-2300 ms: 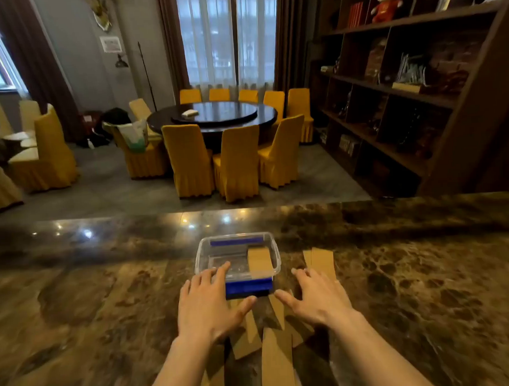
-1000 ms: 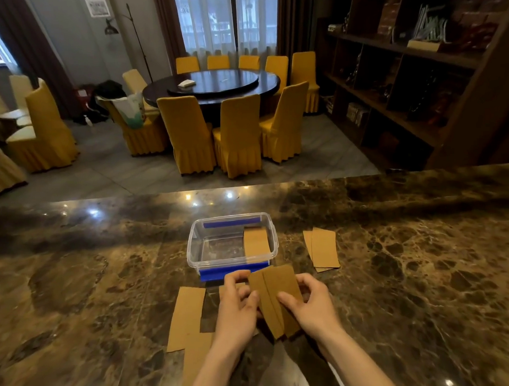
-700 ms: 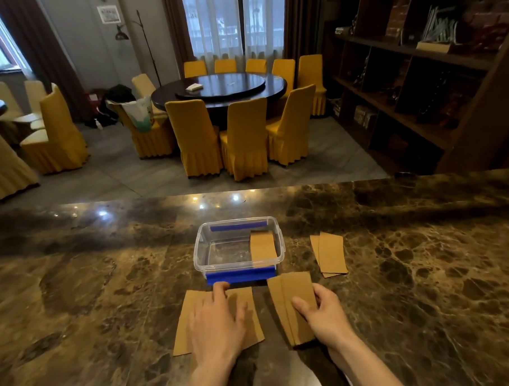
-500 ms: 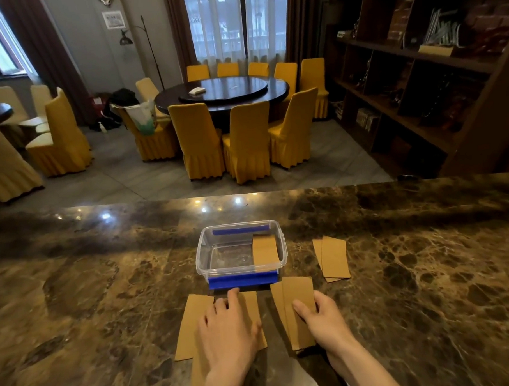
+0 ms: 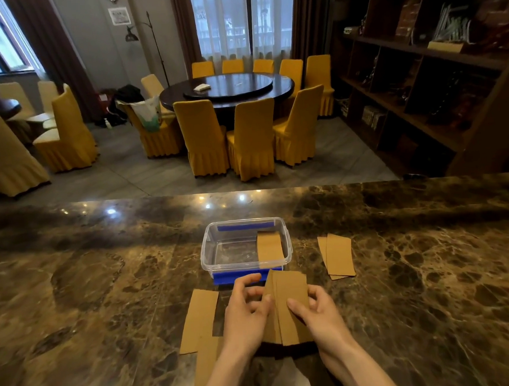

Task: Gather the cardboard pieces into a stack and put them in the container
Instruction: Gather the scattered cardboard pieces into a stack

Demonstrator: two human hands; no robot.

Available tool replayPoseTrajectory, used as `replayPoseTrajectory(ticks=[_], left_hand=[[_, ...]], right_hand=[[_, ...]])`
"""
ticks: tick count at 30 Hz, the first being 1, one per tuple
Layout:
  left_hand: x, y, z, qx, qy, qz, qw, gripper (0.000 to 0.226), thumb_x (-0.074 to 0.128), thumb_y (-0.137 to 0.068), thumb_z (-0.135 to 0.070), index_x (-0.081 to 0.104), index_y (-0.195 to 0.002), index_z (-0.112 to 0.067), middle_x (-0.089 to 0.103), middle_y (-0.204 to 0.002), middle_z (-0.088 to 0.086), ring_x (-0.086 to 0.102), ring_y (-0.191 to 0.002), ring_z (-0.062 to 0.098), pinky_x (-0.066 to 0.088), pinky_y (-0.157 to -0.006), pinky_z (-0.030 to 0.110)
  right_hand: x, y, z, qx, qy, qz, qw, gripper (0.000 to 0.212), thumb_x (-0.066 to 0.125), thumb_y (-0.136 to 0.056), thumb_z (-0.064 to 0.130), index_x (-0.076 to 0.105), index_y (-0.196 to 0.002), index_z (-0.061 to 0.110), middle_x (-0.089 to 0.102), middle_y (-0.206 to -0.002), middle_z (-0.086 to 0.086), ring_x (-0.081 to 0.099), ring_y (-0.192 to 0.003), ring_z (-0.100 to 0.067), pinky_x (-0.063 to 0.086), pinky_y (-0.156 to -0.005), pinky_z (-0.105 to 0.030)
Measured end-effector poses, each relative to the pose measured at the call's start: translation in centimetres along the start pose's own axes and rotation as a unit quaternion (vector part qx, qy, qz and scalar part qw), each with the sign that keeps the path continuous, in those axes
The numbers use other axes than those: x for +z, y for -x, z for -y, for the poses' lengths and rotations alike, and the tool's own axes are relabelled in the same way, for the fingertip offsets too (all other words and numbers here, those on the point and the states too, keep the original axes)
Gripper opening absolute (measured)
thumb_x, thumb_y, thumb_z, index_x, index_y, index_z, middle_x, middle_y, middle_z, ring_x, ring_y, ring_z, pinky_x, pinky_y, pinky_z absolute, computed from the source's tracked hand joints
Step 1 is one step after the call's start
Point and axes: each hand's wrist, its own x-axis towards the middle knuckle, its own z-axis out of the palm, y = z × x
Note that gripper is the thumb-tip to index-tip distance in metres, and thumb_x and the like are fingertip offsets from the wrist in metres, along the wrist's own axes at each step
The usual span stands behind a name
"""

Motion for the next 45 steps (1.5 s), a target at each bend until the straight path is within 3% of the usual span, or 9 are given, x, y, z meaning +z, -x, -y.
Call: replayPoseTrajectory(ticks=[6, 11, 15, 20, 24, 32, 36, 39, 45], left_hand=[[-6.1, 0.4, 2.4, 0.064, -0.222, 0.062, 0.971, 0.056, 0.078, -0.084, -0.016, 0.056, -0.127, -0.043, 0.059, -0.130, -0.020, 0.054, -0.126, 0.002, 0.046, -0.113, 0.033], [-10.3, 0.7, 3.2, 0.031, -0.452, 0.163, 0.876, 0.097, 0.084, -0.067, -0.052, 0.036, -0.150, -0.045, 0.026, -0.161, -0.018, 0.009, -0.151, 0.017, 0.010, -0.128, 0.044], [-11.3, 1.4, 3.8, 0.031, -0.490, 0.167, 0.855, 0.098, 0.088, -0.063, -0.054, 0.036, -0.146, -0.049, 0.010, -0.167, -0.016, -0.008, -0.154, 0.022, -0.001, -0.127, 0.047], [-11.2, 1.3, 4.1, 0.049, -0.482, 0.145, 0.863, 0.067, 0.088, -0.065, -0.049, 0.048, -0.118, -0.046, 0.028, -0.159, -0.018, 0.007, -0.153, 0.018, 0.007, -0.127, 0.042], [-10.9, 0.8, 4.0, 0.061, -0.304, 0.061, 0.949, 0.041, 0.081, -0.080, -0.028, 0.050, -0.098, -0.047, 0.062, -0.115, -0.017, 0.059, -0.111, 0.010, 0.052, -0.100, 0.040], [-7.7, 0.5, 1.6, 0.063, -0.035, -0.006, 0.997, 0.029, 0.064, -0.097, -0.022, 0.054, -0.112, -0.045, 0.067, -0.115, -0.003, 0.070, -0.101, 0.013, 0.064, -0.085, 0.044], [-7.5, -0.2, 1.7, 0.061, -0.119, -0.094, 0.986, 0.037, 0.066, -0.096, -0.028, 0.052, -0.129, -0.037, 0.067, -0.125, -0.006, 0.066, -0.110, 0.009, 0.058, -0.098, 0.041], [-8.6, -0.6, 2.4, -0.008, -0.342, -0.158, 0.926, 0.058, 0.067, -0.093, -0.040, 0.043, -0.144, -0.031, 0.059, -0.140, -0.001, 0.056, -0.128, 0.019, 0.049, -0.109, 0.041], [-8.7, -0.9, 3.0, -0.078, -0.465, -0.112, 0.875, 0.079, 0.070, -0.086, -0.052, 0.030, -0.152, -0.033, 0.053, -0.148, 0.001, 0.046, -0.138, 0.024, 0.041, -0.113, 0.045]], right_hand=[[0.0, -0.3, -0.3, 0.014, 0.016, 0.004, 1.000, 0.037, 0.066, -0.097, 0.019, 0.057, -0.133, 0.016, 0.074, -0.117, -0.008, 0.072, -0.108, -0.027, 0.059, -0.096, -0.054], [1.6, -0.1, -0.6, 0.017, 0.039, 0.032, 0.999, 0.027, 0.062, -0.100, 0.021, 0.065, -0.127, 0.019, 0.076, -0.115, -0.007, 0.072, -0.108, -0.025, 0.057, -0.099, -0.053], [2.9, 0.2, -0.7, 0.015, 0.048, 0.047, 0.998, 0.025, 0.061, -0.101, 0.022, 0.066, -0.125, 0.020, 0.077, -0.114, -0.007, 0.072, -0.108, -0.026, 0.057, -0.099, -0.053], [3.8, 0.7, -0.5, 0.015, 0.047, 0.064, 0.997, 0.024, 0.061, -0.100, 0.021, 0.067, -0.124, 0.018, 0.078, -0.111, -0.008, 0.073, -0.106, -0.026, 0.059, -0.097, -0.051], [3.8, 1.2, -0.1, 0.027, 0.024, 0.123, 0.992, 0.025, 0.063, -0.099, 0.024, 0.069, -0.122, 0.018, 0.080, -0.110, -0.009, 0.075, -0.106, -0.028, 0.057, -0.100, -0.052], [4.9, 2.0, -0.2, -0.002, 0.004, 0.126, 0.992, 0.036, 0.070, -0.095, 0.020, 0.059, -0.128, 0.026, 0.076, -0.118, -0.012, 0.078, -0.100, -0.028, 0.065, -0.085, -0.051], [3.9, 2.0, 0.2, -0.005, 0.013, 0.089, 0.996, 0.039, 0.067, -0.096, 0.016, 0.056, -0.133, 0.023, 0.074, -0.119, -0.010, 0.073, -0.108, -0.028, 0.059, -0.096, -0.054], [3.0, 1.9, 0.4, -0.003, 0.003, 0.068, 0.998, 0.036, 0.066, -0.097, 0.015, 0.058, -0.130, 0.024, 0.074, -0.120, -0.009, 0.071, -0.111, -0.028, 0.057, -0.100, -0.054], [2.7, 1.8, 0.8, 0.001, -0.010, 0.051, 0.999, 0.021, 0.063, -0.099, 0.015, 0.062, -0.109, 0.032, 0.076, -0.112, -0.008, 0.072, -0.104, -0.026, 0.059, -0.076, -0.037]])
